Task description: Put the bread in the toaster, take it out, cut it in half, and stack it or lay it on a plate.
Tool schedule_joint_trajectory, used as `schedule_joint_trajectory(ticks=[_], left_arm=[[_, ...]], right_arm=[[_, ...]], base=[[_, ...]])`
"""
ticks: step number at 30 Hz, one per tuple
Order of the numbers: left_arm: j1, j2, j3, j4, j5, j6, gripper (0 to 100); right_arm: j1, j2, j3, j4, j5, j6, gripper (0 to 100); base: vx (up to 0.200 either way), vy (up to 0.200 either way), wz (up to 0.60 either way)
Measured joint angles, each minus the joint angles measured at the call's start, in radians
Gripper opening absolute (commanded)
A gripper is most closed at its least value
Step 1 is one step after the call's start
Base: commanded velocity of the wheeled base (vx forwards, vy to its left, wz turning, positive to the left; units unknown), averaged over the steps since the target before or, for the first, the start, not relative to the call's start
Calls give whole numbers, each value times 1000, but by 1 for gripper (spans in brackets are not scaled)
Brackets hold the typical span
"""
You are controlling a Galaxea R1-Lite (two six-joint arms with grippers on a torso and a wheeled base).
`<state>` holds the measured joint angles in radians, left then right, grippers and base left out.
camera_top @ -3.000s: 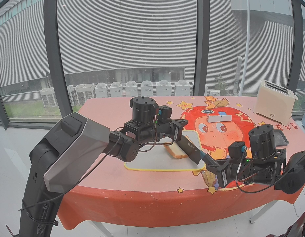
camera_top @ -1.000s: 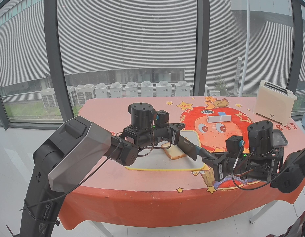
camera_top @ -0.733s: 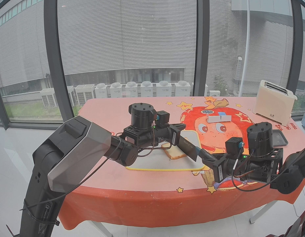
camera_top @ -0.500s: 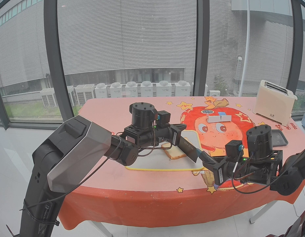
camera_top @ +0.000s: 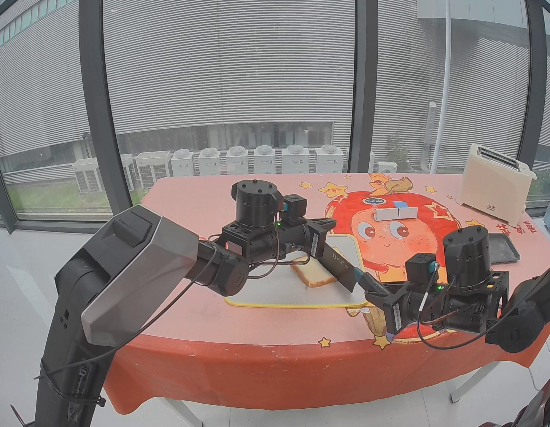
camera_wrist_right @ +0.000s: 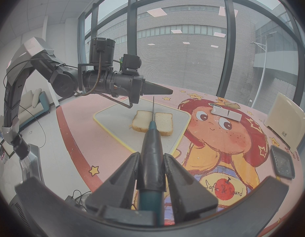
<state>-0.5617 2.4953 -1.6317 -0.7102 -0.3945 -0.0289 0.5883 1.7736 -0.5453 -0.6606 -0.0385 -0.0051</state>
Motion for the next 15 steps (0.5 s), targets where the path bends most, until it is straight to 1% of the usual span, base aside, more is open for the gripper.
schedule_joint_trajectory(ticks=[10, 15], left_arm=[[18, -72, 12, 10, 0, 0, 0], [41, -123, 63, 6, 1, 0, 0]], right_arm=[[0, 2, -5, -1, 2, 0, 0], [0, 3, -6, -3, 2, 0, 0]], base=[[0, 0, 0], [0, 0, 0]])
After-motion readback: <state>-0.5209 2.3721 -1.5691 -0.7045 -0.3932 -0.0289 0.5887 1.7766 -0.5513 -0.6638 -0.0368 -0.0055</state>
